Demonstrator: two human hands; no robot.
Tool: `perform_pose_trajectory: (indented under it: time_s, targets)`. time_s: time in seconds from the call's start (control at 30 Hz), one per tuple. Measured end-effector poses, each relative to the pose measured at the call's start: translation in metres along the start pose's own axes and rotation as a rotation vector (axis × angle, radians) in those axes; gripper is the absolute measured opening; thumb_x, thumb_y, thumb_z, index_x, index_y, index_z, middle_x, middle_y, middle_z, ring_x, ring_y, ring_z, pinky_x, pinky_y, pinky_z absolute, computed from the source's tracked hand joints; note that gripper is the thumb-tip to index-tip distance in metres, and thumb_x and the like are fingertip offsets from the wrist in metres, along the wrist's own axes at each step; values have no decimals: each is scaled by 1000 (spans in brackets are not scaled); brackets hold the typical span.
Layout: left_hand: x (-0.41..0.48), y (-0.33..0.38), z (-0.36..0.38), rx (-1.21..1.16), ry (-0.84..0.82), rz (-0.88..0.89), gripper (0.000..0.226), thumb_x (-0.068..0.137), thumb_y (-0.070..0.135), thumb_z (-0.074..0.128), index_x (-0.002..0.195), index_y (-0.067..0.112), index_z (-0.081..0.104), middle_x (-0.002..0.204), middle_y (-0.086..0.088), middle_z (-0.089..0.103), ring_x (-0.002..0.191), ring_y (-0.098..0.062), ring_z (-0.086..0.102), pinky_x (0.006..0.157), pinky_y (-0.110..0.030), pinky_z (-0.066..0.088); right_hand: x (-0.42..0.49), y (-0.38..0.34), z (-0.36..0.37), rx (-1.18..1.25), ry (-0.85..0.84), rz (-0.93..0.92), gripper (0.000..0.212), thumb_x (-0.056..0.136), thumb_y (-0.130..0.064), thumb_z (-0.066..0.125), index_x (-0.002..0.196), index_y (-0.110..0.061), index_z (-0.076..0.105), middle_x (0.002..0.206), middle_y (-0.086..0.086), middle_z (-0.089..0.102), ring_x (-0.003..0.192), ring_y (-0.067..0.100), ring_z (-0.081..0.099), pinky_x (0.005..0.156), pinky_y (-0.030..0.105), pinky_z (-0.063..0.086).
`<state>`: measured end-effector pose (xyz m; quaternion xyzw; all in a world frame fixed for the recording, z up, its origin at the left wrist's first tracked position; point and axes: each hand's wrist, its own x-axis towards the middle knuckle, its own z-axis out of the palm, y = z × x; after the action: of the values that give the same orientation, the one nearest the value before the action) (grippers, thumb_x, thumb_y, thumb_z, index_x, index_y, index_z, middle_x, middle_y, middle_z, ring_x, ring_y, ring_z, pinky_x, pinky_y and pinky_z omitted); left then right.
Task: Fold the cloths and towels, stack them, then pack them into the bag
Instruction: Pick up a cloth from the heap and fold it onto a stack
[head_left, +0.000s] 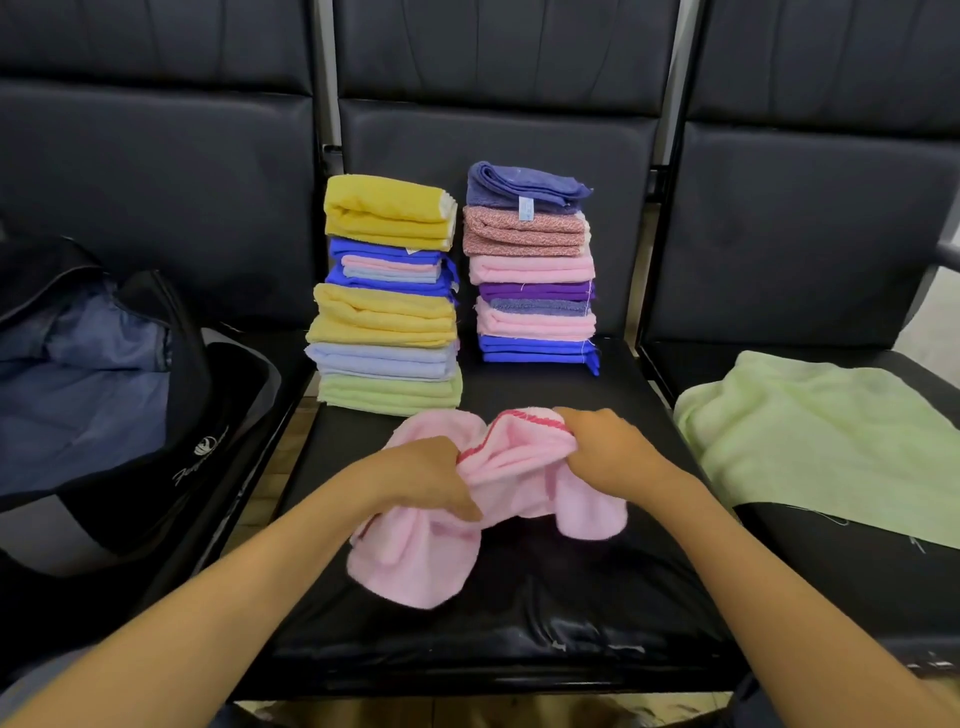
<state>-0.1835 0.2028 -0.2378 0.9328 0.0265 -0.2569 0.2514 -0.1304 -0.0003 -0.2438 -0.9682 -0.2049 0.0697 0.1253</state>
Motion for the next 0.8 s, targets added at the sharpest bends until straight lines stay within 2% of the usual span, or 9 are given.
perform_pose_trajectory:
  time_s: [0.07, 0.13, 0.27, 0.37, 0.47, 0.53, 0.63, 0.73, 0.8]
  targets:
    - [1, -1, 1, 33, 48, 20, 45, 82, 36, 68, 118, 15, 53, 109, 1, 58, 95, -14, 55, 73, -22, 45, 0, 1, 0, 203, -67, 4, 21, 96, -20, 48, 115, -21, 57, 111, 1, 64, 92, 16, 57, 78, 26, 44]
    - [5, -7, -2, -66, 58, 81, 40, 86, 34, 65, 121, 18, 57, 113, 2, 62, 102, -15, 58, 85, -27, 48, -4, 5, -5, 514, -122, 3, 28, 92, -26, 60, 119, -22, 59, 115, -1, 64, 104, 16, 61, 89, 30, 48]
    - [4, -16, -11, -672, 55, 187, 36, 87, 21, 66, 122, 18, 60, 115, -2, 69, 106, -20, 65, 98, -41, 49, -14, 15, -17, 937, -219, -73, 53, 74, -13, 81, 122, -20, 62, 116, -1, 69, 110, 16, 64, 98, 37, 49]
    - [1, -5, -17, -938, 41, 207, 22, 89, 13, 64, 111, 11, 65, 101, -9, 73, 91, -21, 70, 82, -34, 55, -20, 11, -20, 776, -310, -63, 56, 68, -18, 86, 118, -26, 63, 112, -8, 70, 105, 10, 65, 92, 32, 53]
    - [-1, 7, -16, -886, 37, 209, 16, 85, 17, 69, 101, 12, 67, 86, -5, 73, 76, -15, 69, 67, -26, 55, -21, 7, -16, 472, -349, -36, 54, 62, -31, 88, 110, -29, 63, 104, -11, 69, 98, 9, 64, 85, 25, 54]
    - [-3, 9, -15, -808, -33, 253, 15, 83, 13, 71, 97, 15, 68, 83, -1, 73, 69, -7, 69, 58, -20, 54, -17, 5, -11, 237, -286, -5, 32, 70, -35, 82, 90, -24, 60, 87, -7, 63, 86, 15, 61, 68, 23, 51]
    - [-3, 5, -10, -602, -123, 203, 38, 69, 12, 84, 104, 16, 68, 96, -3, 73, 90, -15, 70, 79, -31, 58, -13, 3, -13, -19, -98, 7, 27, 88, -26, 59, 67, -27, 42, 72, -7, 49, 73, 18, 52, 54, 21, 34]
    - [6, -2, -3, -291, 9, 98, 47, 67, 21, 81, 110, 18, 62, 108, -5, 67, 97, -21, 63, 88, -34, 53, -11, 1, -12, 31, 28, 28, 18, 94, -17, 47, 77, -24, 48, 86, -3, 53, 77, 17, 50, 66, 26, 37]
    - [9, -4, -2, -171, 88, 68, 39, 74, 24, 74, 110, 18, 60, 107, -4, 65, 93, -17, 61, 82, -29, 51, -9, 1, -10, 159, 33, 22, 18, 95, -14, 47, 106, -22, 57, 96, -2, 56, 85, 15, 52, 74, 25, 39]
